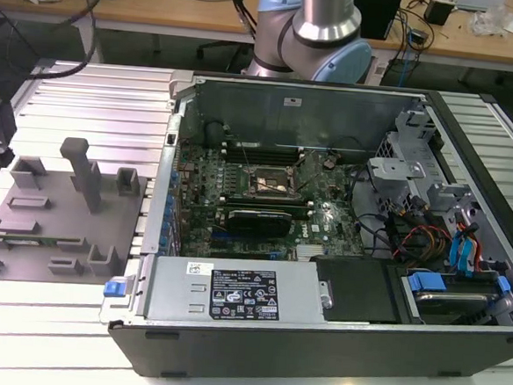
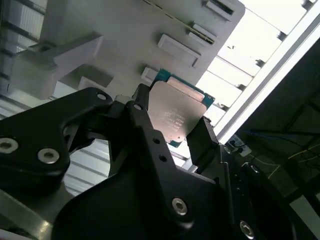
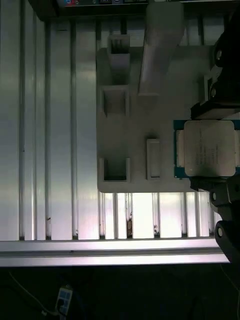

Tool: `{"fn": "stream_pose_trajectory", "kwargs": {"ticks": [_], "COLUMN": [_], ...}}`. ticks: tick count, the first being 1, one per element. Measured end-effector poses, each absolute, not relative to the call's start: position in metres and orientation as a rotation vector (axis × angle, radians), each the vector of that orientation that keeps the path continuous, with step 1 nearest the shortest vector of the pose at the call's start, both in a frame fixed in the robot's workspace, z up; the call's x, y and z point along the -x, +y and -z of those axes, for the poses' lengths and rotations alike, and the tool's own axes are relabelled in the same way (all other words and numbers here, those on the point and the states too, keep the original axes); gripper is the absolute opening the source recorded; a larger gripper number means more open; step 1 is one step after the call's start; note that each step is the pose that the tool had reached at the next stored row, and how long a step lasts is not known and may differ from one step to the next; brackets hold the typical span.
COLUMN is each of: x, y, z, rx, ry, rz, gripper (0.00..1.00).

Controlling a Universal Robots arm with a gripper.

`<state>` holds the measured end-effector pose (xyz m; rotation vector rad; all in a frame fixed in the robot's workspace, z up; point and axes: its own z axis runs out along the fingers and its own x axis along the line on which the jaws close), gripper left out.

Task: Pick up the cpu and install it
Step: 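Pick up the cpu and move it towards the insertion slot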

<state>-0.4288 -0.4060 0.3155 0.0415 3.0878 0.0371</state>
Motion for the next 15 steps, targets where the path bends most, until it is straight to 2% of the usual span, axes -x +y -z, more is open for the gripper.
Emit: {"fn": "stream_pose_trajectory", "kwargs": {"ticks": [1,12,15], "x": [0.429,0.429,0.429], "y": [-0.406,-0.406,-0.406], "z": [-0.333,-0.369,-0.389], "rx": [-0.042,-0.042,-0.042], "ry": [3.088,3.088,3.088], "rz": [-0.037,-0.037,-0.037], "gripper": [0.55,0.55,0.55]}}
